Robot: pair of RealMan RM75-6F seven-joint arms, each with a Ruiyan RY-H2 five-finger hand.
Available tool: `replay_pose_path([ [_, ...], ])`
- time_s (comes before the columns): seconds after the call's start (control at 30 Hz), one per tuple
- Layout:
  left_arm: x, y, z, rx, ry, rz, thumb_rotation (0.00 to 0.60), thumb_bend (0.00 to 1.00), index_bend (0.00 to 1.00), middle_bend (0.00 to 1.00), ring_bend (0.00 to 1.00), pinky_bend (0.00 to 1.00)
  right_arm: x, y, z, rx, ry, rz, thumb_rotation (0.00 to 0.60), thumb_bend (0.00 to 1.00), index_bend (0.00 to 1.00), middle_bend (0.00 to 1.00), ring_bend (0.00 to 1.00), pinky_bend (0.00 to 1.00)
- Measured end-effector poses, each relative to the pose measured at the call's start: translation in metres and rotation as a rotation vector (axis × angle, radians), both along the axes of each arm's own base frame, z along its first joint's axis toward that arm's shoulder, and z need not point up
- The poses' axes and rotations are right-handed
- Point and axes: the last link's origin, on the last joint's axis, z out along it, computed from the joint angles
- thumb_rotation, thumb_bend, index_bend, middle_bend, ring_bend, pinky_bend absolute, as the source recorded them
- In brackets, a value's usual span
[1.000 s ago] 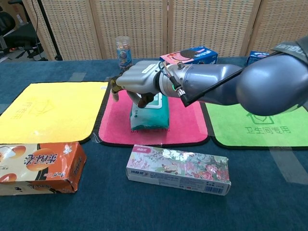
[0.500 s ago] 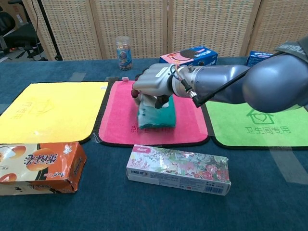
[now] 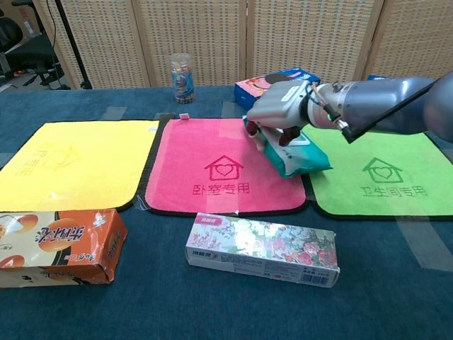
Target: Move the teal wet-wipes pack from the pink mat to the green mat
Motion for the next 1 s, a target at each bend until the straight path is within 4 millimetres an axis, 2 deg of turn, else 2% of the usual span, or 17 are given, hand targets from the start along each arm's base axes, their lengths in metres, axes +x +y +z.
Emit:
replay_pose_path([
  [0.4, 0.007, -0.003, -0.004, -0.006, 0.005, -0.022, 0.6, 0.01, 0.0, 0.0, 0.0, 0.0, -0.067, -0.008, 0.049, -0.054, 0.065, -0.138, 0.6, 1.0, 0.4, 0.26, 0.17, 0.2],
  [0.63, 0.013, -0.005, -0.003, 0.003, 0.007, -0.052, 0.6, 0.01, 0.0, 0.0, 0.0, 0.0, -0.108, 0.008, 0.08, -0.031, 0.093, -0.218, 0.6, 1.0, 0.4, 0.26, 0.17, 0.21],
  [0.73, 0.015, -0.006, -0.002, 0.009, 0.006, -0.061, 0.6, 0.01, 0.0, 0.0, 0.0, 0.0, -0.112, 0.018, 0.085, -0.007, 0.072, -0.218, 0.6, 1.0, 0.4, 0.24, 0.17, 0.21],
  [0.83, 0.017, -0.007, -0.003, 0.008, 0.004, -0.07, 0.6, 0.01, 0.0, 0.0, 0.0, 0.0, -0.105, 0.027, 0.088, 0.01, 0.01, -0.193, 0.6, 1.0, 0.38, 0.18, 0.11, 0.21],
  [0.9, 0.018, -0.008, -0.003, 0.007, 0.004, -0.077, 0.6, 0.01, 0.0, 0.0, 0.0, 0.0, -0.097, 0.033, 0.093, 0.018, -0.056, -0.163, 0.6, 1.0, 0.35, 0.14, 0.08, 0.21],
  [1.0, 0.019, -0.009, -0.003, 0.002, 0.004, -0.086, 0.6, 0.01, 0.0, 0.0, 0.0, 0.0, -0.082, 0.04, 0.106, 0.012, -0.167, -0.091, 0.6, 0.99, 0.22, 0.09, 0.03, 0.17],
])
